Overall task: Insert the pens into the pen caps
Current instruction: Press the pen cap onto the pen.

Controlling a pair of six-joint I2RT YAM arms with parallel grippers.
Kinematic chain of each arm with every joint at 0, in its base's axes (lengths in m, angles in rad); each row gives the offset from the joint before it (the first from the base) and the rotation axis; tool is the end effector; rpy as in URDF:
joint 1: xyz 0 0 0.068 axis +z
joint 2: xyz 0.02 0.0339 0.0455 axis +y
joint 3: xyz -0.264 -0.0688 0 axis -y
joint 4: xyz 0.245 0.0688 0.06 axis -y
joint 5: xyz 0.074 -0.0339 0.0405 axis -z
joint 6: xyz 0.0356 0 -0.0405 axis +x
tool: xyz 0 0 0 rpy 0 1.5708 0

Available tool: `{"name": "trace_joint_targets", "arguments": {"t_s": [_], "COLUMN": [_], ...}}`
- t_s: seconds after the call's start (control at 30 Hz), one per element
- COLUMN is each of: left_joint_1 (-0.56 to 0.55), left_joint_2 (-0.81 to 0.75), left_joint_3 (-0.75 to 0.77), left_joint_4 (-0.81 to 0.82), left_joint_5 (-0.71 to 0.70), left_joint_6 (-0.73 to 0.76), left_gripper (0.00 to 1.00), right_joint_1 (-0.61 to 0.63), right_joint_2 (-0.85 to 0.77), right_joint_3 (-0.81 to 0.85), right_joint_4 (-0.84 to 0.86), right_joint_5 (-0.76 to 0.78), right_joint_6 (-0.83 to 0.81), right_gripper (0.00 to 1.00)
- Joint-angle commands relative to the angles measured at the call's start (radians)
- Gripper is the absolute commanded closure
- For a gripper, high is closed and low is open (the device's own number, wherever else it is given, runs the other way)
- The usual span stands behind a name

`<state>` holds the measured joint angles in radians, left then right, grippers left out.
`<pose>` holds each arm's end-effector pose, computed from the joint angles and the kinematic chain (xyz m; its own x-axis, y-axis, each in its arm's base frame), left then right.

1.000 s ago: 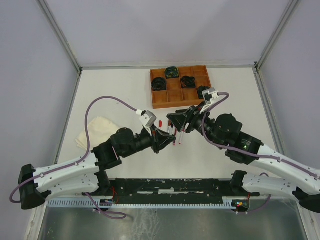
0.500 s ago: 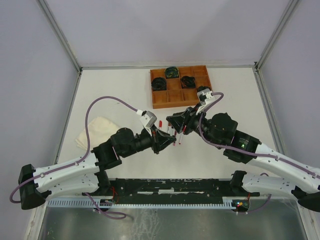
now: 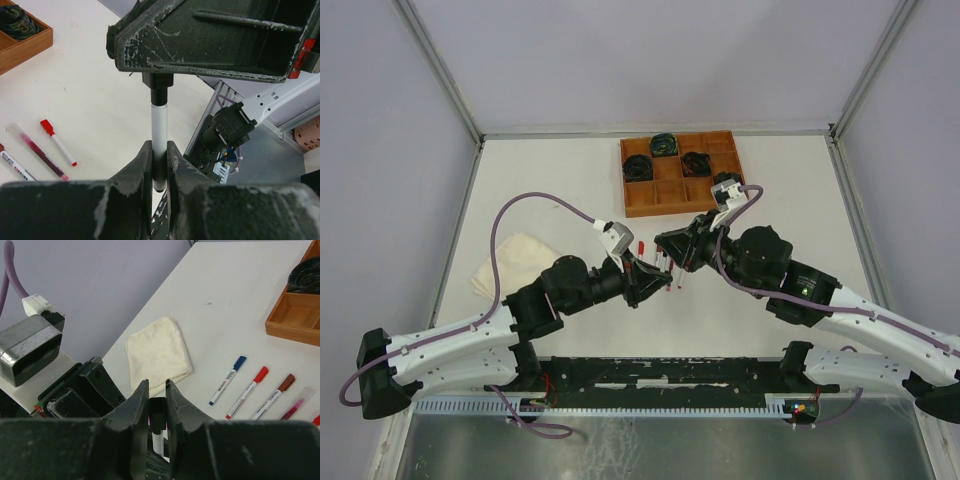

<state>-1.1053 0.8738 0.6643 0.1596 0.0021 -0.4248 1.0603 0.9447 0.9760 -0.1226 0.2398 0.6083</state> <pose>0.0951 -0.1896 0.3182 -0.3891 -0.1436 -0.9099 0.8058 0.4256 -0.4117 0.1131 0.1847 0.3852 -0.4549 0.3239 -0.8296 -0.5752 0.6043 0.5513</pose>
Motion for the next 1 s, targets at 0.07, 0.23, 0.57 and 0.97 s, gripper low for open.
{"name": "trace_joint_targets", "arguments": {"t_s": [0.07, 0.23, 0.57, 0.97], "left_joint_1": [0.004, 0.004, 0.004, 0.004], "left_joint_2": [-0.006, 0.011, 0.024, 0.004], "left_joint_3": [0.043, 0.063, 0.091, 0.137], "left_joint_4": [0.055, 0.072, 0.095, 0.100], "left_joint_5": [-0.033, -0.040, -0.050, -0.095], "left_joint_6": [-0.037, -0.035, -0.026, 0.003], "left_gripper": [0.97, 0.97, 0.97, 0.97], "right_joint_1": [0.004, 0.004, 0.004, 0.004], "right_joint_2": [-0.009, -0.021, -0.041, -0.030], "right_joint_3": [-0.004, -0.021, -0.047, -0.071], "right_joint_4": [0.032, 0.021, -0.016, -0.082], "right_joint_5": [-0.026, -0.031, -0.071, -0.183], "right_joint_6": [0.022, 0.024, 0.046, 0.065], "right_gripper": [0.82, 0.90, 1.00, 1.00]}}
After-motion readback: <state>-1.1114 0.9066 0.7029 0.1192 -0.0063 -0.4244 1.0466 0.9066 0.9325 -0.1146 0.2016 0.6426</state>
